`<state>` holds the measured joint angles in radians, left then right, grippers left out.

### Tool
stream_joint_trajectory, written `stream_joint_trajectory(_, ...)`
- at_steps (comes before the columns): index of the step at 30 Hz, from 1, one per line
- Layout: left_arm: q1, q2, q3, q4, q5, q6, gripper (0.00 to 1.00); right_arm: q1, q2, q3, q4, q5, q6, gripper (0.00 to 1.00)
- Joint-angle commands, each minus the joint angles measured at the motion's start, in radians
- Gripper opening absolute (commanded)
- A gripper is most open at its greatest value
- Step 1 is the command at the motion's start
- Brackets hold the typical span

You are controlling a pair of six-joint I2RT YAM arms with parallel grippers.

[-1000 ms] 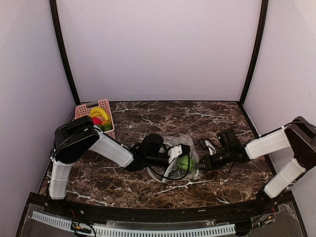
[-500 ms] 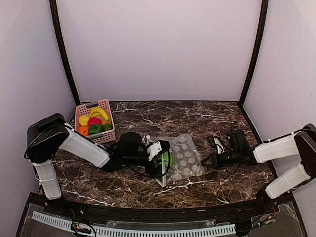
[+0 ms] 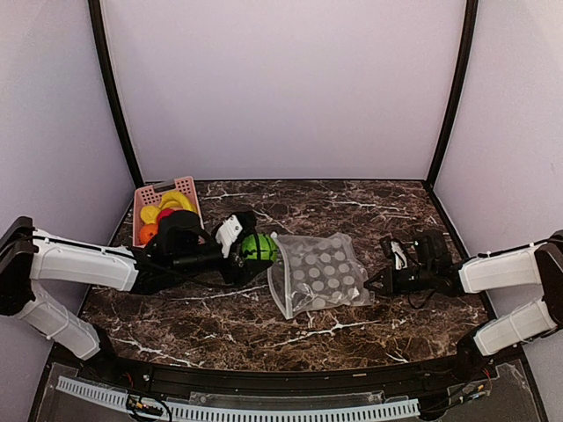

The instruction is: Open the zip-top bag and remove the fake food

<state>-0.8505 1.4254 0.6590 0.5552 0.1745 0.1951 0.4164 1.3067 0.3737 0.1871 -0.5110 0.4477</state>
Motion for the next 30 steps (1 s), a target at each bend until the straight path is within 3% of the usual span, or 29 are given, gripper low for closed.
stream_joint_trajectory(1, 0.057, -0.114, -0.030, -0.109, -0.093, -0.029, 0.65, -0.008, -0.009, -0.004, 0.015, 0.014, 0.004, 0.00)
stream_joint_trajectory(7, 0.188, -0.189, 0.020, -0.180, -0.158, -0.149, 0.65, -0.008, -0.004, -0.001, 0.017, 0.007, 0.001, 0.00)
stream_joint_trajectory(13, 0.349, -0.167, 0.115, -0.238, -0.282, -0.261, 0.66, -0.008, 0.007, 0.009, 0.017, 0.005, -0.005, 0.00)
stream_joint_trajectory(23, 0.645, 0.031, 0.304, -0.305, -0.434, -0.404, 0.69, -0.010, 0.030, 0.023, 0.025, -0.005, -0.013, 0.00)
stream_joint_trajectory(30, 0.717, 0.247, 0.417, -0.305, -0.509, -0.328, 0.70, -0.010, 0.067, 0.025, 0.056, -0.018, -0.013, 0.00)
